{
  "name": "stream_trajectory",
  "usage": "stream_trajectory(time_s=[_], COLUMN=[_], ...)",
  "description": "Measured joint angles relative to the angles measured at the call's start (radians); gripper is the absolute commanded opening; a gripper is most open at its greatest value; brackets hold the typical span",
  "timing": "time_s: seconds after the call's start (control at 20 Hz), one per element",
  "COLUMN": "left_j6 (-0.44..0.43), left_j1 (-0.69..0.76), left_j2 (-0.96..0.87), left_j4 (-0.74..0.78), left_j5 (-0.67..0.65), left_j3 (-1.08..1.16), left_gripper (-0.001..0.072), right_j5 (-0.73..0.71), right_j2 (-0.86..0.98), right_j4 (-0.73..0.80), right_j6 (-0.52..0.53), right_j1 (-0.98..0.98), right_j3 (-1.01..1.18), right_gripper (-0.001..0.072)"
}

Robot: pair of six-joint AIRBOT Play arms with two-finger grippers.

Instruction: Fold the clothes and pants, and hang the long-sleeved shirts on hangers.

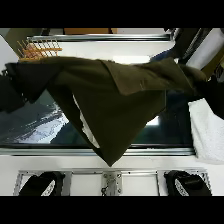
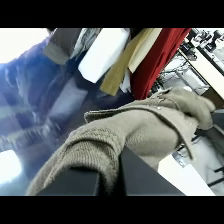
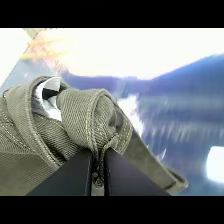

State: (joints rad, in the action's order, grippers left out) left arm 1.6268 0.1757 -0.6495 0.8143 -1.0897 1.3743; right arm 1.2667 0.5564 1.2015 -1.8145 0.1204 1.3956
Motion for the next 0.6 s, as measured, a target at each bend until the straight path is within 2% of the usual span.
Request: stream_trajectory(time_s=[0.2, 0.35, 0.4, 0.45, 0.5, 0.55, 0.6], left_j6=[0.034, 0.041, 0.042, 0.041, 0.041, 0.042, 0.040], left_j1=[0.003, 0.003, 0.003, 0.003, -0.001, -0.008, -0.015], left_j2=[0.000, -0.119, -0.177, -0.244, -0.322, -0.406, -0.483], left_j4=[0.004, 0.003, 0.000, 0.000, 0.004, -0.010, -0.039], left_j5=[0.028, 0.094, 0.133, 0.185, 0.249, 0.286, 0.298], left_j3=[-0.149, -0.243, -0.257, -0.257, -0.240, -0.203, -0.155], left_gripper=[0.0021, 0.0023, 0.0146, 0.0499, 0.0699, 0.0692, 0.0692], right_j5=[0.148, 0.148, 0.105, 0.047, -0.040, -0.148, -0.280], right_j2=[0.029, 0.106, 0.148, 0.190, 0.249, 0.302, 0.361], right_j4=[0.007, 0.012, 0.014, 0.016, 0.039, 0.045, 0.031], right_j6=[-0.089, -0.113, -0.117, -0.121, -0.122, -0.122, -0.118], right_j1=[0.000, 0.000, 0.000, 0.000, -0.001, -0.003, -0.003], right_j3=[-0.051, -0.127, -0.152, -0.169, -0.185, -0.192, -0.193], right_gripper=[0.0032, 0.0033, 0.0035, 0.0083, 0.0289, 0.0550, 0.0670])
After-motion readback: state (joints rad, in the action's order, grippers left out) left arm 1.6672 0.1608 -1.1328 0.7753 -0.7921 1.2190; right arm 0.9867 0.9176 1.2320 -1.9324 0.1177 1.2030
